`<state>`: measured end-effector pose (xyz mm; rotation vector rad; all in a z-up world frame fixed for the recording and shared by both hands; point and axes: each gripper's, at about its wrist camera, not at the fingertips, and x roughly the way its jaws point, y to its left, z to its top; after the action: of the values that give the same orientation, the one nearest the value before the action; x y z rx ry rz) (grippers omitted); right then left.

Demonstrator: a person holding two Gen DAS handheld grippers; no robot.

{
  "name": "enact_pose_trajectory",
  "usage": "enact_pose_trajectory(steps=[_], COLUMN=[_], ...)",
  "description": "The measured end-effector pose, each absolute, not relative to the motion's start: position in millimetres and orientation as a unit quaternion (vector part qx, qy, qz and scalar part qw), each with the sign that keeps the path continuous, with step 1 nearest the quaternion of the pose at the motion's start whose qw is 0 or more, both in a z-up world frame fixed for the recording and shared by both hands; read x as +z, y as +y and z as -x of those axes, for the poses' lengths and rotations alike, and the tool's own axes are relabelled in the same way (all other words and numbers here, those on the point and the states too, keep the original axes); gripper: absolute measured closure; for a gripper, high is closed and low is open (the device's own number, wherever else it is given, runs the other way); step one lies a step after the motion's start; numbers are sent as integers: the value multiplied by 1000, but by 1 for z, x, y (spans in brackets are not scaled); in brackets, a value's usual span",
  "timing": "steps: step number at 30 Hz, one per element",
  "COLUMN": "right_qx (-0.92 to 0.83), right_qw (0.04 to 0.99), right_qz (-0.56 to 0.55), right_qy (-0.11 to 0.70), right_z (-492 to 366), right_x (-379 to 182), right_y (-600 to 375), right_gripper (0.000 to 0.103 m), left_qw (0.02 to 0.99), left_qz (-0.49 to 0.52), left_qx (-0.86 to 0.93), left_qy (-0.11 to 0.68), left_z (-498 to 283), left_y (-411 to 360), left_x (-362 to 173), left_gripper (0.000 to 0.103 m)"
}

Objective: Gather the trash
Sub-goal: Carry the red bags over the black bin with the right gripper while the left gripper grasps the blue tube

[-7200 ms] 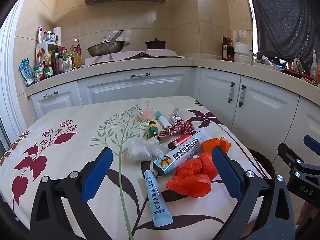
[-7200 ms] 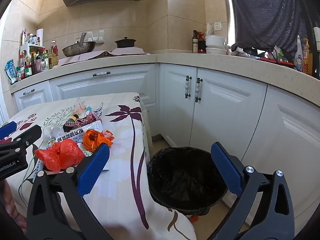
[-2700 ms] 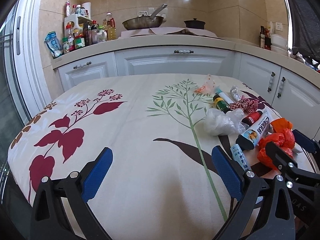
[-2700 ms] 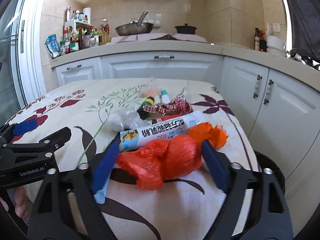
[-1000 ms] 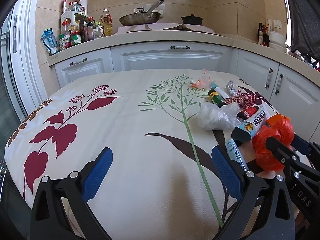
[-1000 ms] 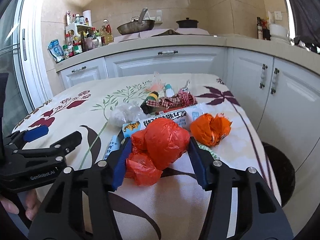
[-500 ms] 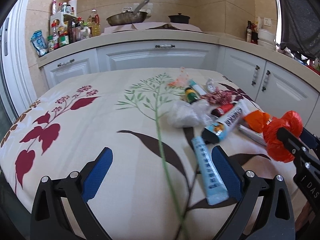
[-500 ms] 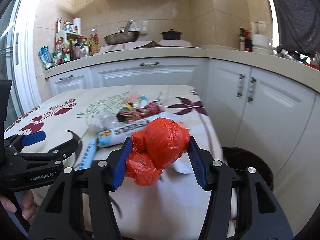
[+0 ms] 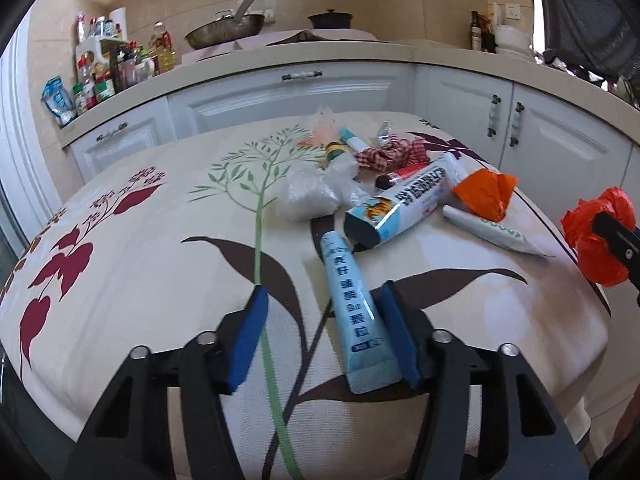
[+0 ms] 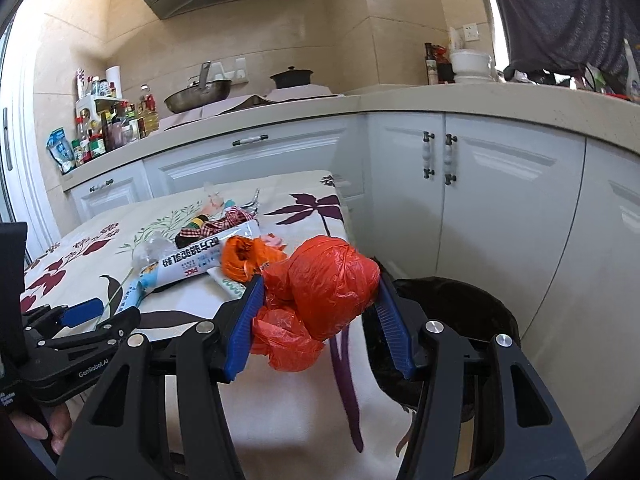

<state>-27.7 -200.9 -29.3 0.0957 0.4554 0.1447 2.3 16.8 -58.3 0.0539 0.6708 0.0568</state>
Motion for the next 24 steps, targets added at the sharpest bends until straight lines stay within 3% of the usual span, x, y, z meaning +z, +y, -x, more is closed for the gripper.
enact_pose_trajectory(steps=[1,4,5,24], right_qx=[72,72,72,58], right_qw=[970,971,971,973], right_qz=[-49,-47,-47,-23], right_qy=[225,224,224,222], right_z=[27,28,28,25], right_x=[-30,-31,-31,-21], right_y=[-201,-201,-202,-195], right_gripper=[49,49,49,49], left_qw=[944,945,945,957], left_qz=[-28,-32,-34,-11], left_qx=[27,15,13,8], left_qy=[328,326,326,289], left_z=[-2,-1,-1,2], left_y=[15,13,13,25], left_x=[-59,-59,-59,-33], left_gripper=[53,78,82,83])
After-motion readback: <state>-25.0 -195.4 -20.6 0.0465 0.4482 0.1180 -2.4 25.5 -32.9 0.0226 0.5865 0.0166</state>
